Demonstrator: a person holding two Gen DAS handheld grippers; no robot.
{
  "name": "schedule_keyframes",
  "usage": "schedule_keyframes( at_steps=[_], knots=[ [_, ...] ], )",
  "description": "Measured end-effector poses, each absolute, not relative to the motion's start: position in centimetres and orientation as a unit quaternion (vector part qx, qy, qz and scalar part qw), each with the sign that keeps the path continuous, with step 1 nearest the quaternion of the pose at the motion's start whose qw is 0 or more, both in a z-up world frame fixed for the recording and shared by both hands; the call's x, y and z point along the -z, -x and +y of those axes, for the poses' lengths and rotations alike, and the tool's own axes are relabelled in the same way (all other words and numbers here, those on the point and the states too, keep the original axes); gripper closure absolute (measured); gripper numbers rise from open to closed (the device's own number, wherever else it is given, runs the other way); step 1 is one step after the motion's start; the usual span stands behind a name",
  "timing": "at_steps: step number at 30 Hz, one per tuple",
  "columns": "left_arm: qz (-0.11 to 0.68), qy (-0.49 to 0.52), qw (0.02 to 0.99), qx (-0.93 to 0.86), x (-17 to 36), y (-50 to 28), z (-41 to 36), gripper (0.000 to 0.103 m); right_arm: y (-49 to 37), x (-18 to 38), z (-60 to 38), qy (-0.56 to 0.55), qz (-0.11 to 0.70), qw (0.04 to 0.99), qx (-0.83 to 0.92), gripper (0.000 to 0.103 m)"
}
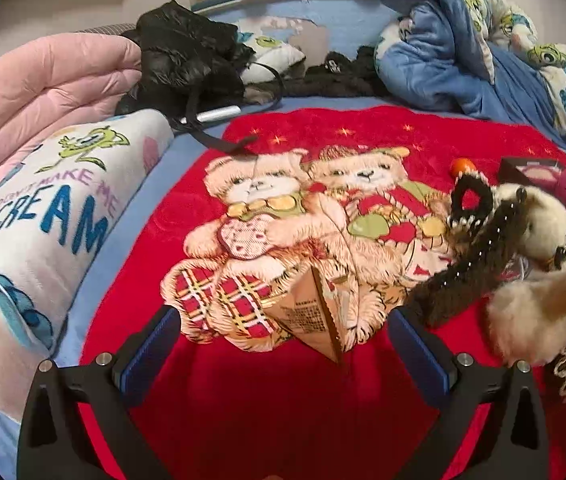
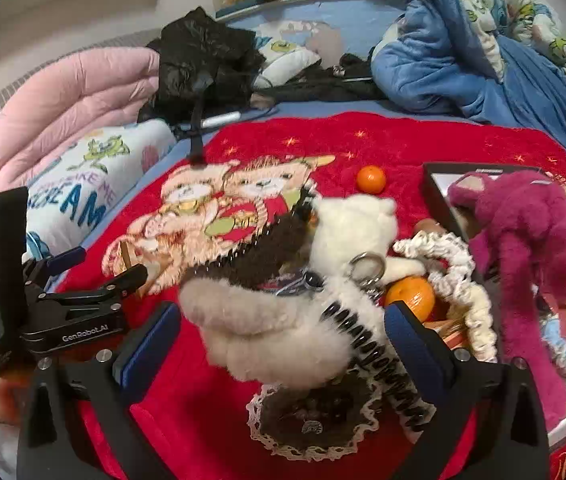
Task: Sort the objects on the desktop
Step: 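Move the left gripper back to the pile and grasp another tan paper triangle packet, then grasp the beige fluffy plush with the right gripper while the left gripper holds the packet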
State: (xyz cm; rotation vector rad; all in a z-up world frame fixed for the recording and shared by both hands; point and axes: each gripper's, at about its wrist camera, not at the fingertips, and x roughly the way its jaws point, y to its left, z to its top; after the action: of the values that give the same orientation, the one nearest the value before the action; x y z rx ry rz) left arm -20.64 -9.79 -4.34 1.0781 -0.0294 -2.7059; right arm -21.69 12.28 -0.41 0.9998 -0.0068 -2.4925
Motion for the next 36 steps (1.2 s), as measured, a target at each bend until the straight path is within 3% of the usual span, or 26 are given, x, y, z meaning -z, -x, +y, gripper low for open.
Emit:
schedule_keyframes(
  at_steps=[21, 28, 31, 33, 35, 36],
  knots=[
    [0.02, -0.425, 0.095, 0.9, 7.8, 22.9, -10.4, 0.0, 21.8, 3.4, 8.9, -0.38, 0.094, 0.15, 0.908, 0.002],
    [0.014, -0.426, 0.096, 0.899, 7.9, 23.0, -10.3, 0.0, 22.2, 3.3, 9.3, -0.385, 0.086, 0.138, 0.909, 0.016],
    [0.015, -0.423, 0.085, 0.902, 7.7, 22.8, -10.1, 0.011, 22.2, 3.1, 9.5, -0.386, 0.087, 0.137, 0.908, 0.024],
    [0.012, -0.419, 0.071, 0.905, 7.5, 22.7, -9.6, 0.026, 22.2, 3.0, 9.6, -0.386, 0.083, 0.136, 0.909, 0.028],
    [0.005, -0.415, 0.058, 0.908, 7.3, 22.6, -8.9, 0.05, 22.3, 2.9, 9.7, -0.385, 0.08, 0.134, 0.909, 0.032],
    [-0.007, -0.411, 0.061, 0.91, 7.2, 22.5, -8.5, 0.055, 22.3, 2.9, 9.8, -0.385, 0.078, 0.133, 0.91, 0.033]
  ],
)
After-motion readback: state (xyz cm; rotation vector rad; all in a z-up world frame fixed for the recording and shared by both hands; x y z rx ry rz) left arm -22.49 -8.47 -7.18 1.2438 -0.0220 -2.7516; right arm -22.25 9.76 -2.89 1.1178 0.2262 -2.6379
